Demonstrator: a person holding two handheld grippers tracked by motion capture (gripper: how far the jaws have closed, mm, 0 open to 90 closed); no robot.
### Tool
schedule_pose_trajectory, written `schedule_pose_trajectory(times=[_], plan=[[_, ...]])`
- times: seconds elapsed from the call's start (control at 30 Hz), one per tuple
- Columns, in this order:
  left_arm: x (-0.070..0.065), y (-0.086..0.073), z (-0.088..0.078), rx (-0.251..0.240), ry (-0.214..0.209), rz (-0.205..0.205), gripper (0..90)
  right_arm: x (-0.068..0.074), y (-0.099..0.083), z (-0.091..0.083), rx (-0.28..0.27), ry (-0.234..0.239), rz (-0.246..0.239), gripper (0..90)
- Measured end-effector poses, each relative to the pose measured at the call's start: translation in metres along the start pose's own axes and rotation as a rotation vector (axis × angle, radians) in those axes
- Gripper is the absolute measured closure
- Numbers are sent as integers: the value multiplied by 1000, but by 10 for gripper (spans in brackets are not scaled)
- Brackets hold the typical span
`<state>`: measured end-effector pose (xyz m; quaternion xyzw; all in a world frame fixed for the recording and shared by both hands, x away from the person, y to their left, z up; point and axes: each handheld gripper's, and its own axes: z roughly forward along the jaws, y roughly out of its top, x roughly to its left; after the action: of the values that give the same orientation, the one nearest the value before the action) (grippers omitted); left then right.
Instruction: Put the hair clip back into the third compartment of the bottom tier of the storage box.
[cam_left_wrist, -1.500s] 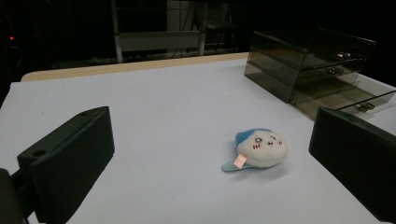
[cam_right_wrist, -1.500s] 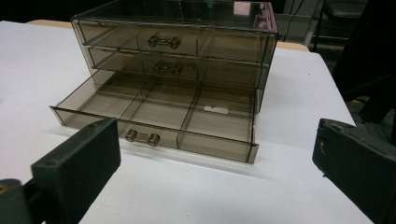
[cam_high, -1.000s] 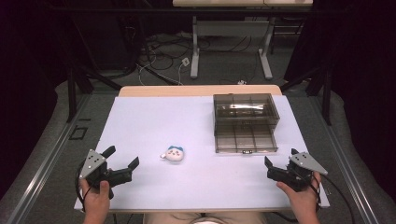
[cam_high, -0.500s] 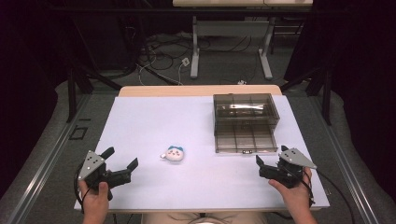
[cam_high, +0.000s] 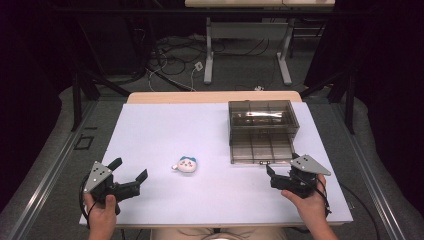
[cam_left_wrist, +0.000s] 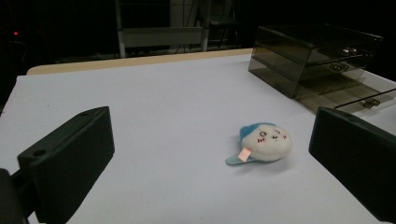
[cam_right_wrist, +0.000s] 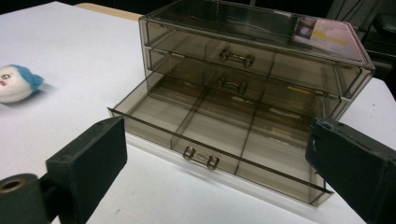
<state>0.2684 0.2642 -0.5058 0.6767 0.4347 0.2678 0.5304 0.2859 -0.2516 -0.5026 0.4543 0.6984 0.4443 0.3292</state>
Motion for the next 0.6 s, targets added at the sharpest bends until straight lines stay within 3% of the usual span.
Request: schedule_pose_trajectory(times=[0.6], plan=[[0, 0, 0, 2, -1, -2, 4, 24, 24, 20, 54, 94, -93, 68]])
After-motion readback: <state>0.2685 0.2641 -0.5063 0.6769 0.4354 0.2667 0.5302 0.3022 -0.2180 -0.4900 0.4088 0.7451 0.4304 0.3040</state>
